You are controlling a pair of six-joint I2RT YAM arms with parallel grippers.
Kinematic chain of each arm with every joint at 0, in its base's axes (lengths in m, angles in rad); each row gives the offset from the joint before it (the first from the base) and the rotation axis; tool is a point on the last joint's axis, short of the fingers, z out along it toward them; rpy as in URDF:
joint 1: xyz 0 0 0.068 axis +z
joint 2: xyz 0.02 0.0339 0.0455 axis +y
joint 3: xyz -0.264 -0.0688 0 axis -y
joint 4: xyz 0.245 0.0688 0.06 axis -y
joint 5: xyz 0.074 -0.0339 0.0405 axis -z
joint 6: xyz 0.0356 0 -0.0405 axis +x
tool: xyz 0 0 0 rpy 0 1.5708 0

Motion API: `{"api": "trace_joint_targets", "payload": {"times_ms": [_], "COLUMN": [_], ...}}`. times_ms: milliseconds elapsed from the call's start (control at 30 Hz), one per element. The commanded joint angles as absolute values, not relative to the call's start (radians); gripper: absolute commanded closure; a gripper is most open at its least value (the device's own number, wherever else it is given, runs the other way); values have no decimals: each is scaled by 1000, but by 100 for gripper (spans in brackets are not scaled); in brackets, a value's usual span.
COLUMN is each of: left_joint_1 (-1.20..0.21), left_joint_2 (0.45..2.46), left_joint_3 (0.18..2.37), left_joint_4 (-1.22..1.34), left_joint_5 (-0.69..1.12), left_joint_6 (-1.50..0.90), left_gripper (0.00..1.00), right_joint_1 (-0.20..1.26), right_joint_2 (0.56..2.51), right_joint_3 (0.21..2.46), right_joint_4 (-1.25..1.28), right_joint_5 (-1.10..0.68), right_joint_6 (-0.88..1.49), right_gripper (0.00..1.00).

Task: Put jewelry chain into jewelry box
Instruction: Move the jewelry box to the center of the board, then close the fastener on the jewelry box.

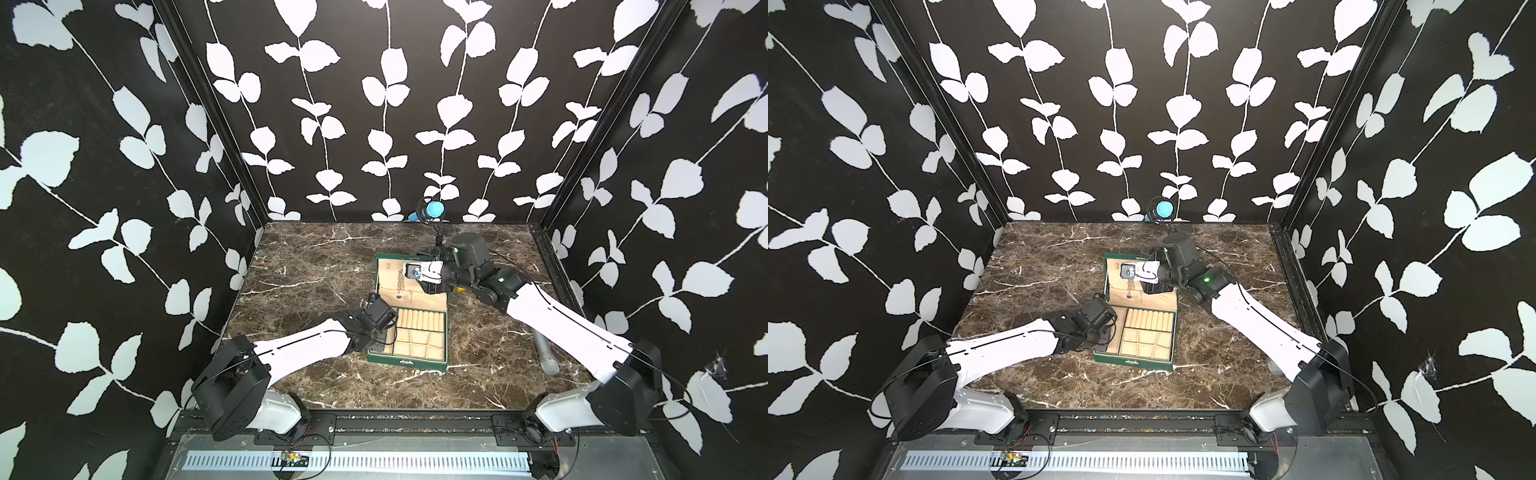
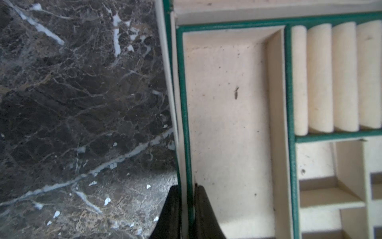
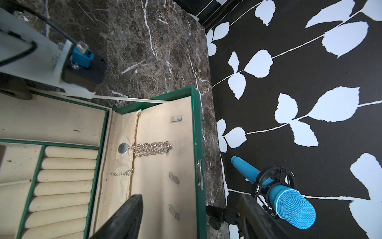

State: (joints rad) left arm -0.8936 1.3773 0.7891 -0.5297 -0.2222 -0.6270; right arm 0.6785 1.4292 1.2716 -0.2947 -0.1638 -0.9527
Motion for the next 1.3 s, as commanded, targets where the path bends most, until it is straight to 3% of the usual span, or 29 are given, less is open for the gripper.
{"api": "trace_joint_targets", "payload": {"times_ms": [0, 233, 767, 1100, 1267], "left_joint_1": [-944, -1022, -1034, -1038, -1040], "left_joint_2": [1332, 1324, 1336, 1342, 1344], "left_joint_3": [758, 742, 751, 756, 753], "left_joint_4": [-617, -629, -629, -625, -621], "left_joint_5": [-236, -267, -282, -286, -287], "left_joint_6": [-650, -730, -720, -703, -704], "left_gripper": [90, 91, 91, 91, 91], "right_joint_1": [670, 672, 671, 670, 670], "right_joint_2": [1424, 1476, 1667, 1715, 1728], "right_joint_3": [1298, 1383, 1471, 1488, 1503], "right_joint_4": [-323, -436, -472, -453, -448], "right_joint_5": [-147, -199, -187, -169, -169], "right_joint_6": [-937, -941, -933, -945, -944], "right_gripper": [24, 20, 18, 22, 30]}}
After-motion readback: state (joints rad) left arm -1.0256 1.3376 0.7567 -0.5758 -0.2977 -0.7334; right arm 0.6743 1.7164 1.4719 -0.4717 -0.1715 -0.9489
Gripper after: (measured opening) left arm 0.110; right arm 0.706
